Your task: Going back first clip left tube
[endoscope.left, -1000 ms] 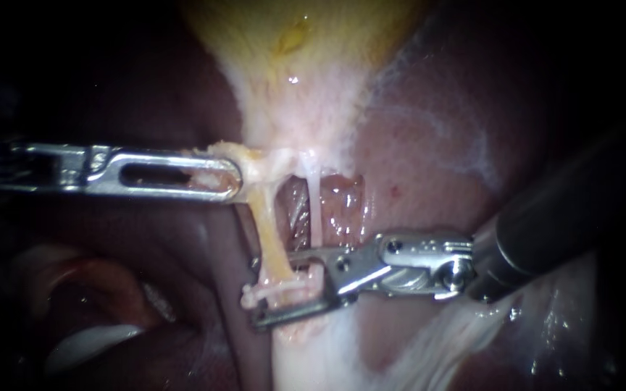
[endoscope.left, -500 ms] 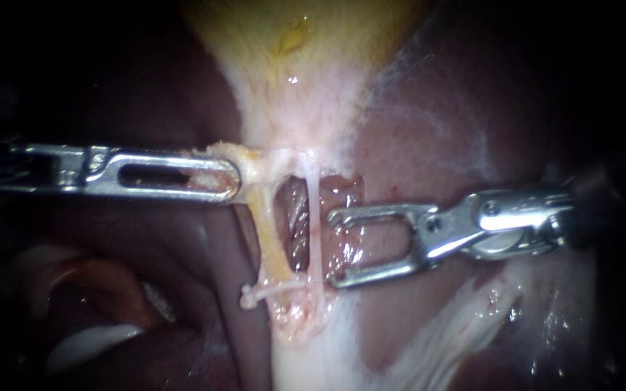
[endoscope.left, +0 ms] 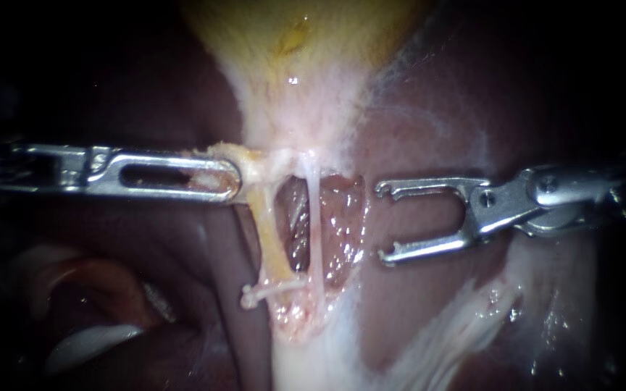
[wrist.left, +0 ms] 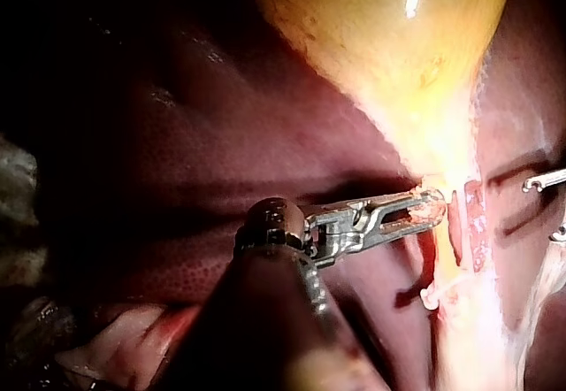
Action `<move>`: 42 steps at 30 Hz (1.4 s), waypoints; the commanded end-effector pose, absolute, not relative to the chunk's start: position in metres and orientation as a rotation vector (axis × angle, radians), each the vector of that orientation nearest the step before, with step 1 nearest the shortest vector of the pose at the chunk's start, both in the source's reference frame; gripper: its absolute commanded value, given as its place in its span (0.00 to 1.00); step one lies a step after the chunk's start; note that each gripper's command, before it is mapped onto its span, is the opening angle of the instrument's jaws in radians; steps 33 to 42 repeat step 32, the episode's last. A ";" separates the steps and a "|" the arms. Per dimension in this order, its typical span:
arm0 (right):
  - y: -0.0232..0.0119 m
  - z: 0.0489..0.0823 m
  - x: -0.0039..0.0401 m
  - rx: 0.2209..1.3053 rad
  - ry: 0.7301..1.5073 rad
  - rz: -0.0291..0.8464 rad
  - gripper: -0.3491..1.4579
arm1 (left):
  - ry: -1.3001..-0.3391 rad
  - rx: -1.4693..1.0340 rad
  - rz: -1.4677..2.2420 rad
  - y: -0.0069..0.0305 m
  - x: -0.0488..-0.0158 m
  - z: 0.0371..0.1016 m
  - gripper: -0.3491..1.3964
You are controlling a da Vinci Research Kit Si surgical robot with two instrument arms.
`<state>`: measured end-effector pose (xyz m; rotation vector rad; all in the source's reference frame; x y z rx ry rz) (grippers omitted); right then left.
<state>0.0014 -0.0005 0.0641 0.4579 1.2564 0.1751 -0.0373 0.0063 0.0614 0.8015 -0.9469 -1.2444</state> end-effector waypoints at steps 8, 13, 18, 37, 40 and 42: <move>-0.0005 0.0640 0.0011 0.459 1.257 0.173 0.47 | -0.947 0.778 -1.240 0.0063 -0.0393 0.0646 0.00; -0.0005 0.0640 0.0009 0.456 1.258 0.167 0.47 | -0.939 0.782 -1.231 0.0063 -0.0409 0.0663 0.00; -0.0005 0.0640 0.0008 0.456 1.258 0.167 0.47 | -0.930 0.786 -1.230 0.0064 -0.0420 0.0676 0.00; -0.0003 0.0639 0.0006 0.454 1.259 0.162 0.47 | -0.927 0.787 -1.229 0.0065 -0.0423 0.0677 0.00; -0.0003 0.0639 0.0006 0.454 1.259 0.162 0.47 | -0.927 0.787 -1.229 0.0065 -0.0423 0.0677 0.00; -0.0003 0.0639 0.0006 0.454 1.259 0.162 0.47 | -0.927 0.787 -1.229 0.0065 -0.0423 0.0677 0.00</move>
